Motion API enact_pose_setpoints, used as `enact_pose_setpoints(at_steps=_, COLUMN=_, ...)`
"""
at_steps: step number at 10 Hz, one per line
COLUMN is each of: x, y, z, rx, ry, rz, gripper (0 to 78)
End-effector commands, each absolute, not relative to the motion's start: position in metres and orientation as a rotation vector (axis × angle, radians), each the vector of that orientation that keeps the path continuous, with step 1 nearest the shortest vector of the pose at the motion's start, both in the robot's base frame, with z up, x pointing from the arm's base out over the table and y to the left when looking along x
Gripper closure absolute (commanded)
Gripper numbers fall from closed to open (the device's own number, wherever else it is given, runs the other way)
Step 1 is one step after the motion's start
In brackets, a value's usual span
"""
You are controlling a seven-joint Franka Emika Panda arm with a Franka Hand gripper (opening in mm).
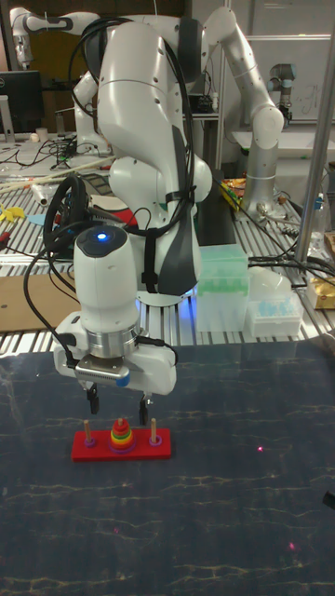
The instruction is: Take out one Hanoi block and throw it aside
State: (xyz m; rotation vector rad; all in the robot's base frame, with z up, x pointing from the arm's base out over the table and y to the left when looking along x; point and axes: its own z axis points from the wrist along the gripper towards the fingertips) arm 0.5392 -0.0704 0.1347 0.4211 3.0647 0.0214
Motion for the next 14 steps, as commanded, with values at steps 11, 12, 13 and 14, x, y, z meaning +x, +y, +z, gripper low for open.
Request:
enact_pose_setpoints(at_steps=11, x=0.540, y=-0.071, z=0.120, rx=0.446, ry=3.036, rz=0.026, gripper=0.1)
enact_pose_setpoints(at_steps=12, x=0.539, y=-0.071, z=0.118, rx=0.444, ry=3.032, rz=0.026, gripper=0.1)
enact_pose_setpoints(at_steps=13, x=0.539, y=-0.071, z=0.117, rx=0.443, ry=3.031, rz=0.024, gripper=0.1)
enact_pose_setpoints(at_steps=14, x=0.539, y=-0.071, z=0.116, rx=0.440, ry=3.031, rz=0.025, gripper=0.1)
